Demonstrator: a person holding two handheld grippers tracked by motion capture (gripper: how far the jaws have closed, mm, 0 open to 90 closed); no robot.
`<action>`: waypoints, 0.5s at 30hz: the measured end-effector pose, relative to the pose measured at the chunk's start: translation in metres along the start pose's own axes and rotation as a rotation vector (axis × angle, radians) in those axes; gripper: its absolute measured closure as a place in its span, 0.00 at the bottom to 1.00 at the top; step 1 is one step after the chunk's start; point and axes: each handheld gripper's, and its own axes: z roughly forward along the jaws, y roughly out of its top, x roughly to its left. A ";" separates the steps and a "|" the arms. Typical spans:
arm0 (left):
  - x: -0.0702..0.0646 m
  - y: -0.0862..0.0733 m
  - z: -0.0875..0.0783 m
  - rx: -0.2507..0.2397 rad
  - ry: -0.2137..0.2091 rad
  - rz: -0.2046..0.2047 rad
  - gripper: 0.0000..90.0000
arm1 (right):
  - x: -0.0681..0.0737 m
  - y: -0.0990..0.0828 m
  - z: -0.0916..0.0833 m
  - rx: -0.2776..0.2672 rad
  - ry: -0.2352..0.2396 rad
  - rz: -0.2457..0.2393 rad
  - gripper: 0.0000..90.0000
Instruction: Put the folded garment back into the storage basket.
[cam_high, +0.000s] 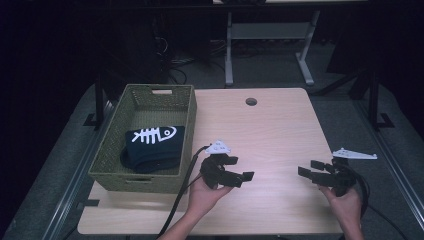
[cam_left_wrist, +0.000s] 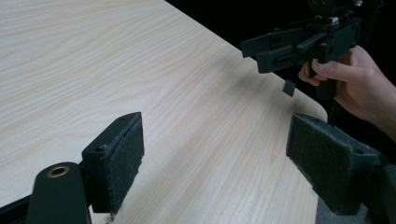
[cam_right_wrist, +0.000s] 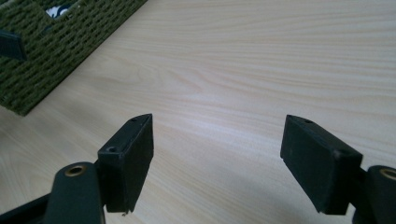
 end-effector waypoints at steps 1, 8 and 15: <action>0.000 -0.001 0.001 0.000 0.000 0.003 0.21 | 0.000 -0.002 -0.001 0.000 -0.002 0.002 0.28; 0.000 -0.014 0.005 0.007 0.007 0.009 0.21 | 0.001 -0.013 -0.007 -0.017 -0.014 -0.010 0.28; 0.001 -0.025 0.002 0.005 0.011 0.014 0.21 | 0.003 -0.023 -0.011 -0.014 -0.030 -0.021 0.28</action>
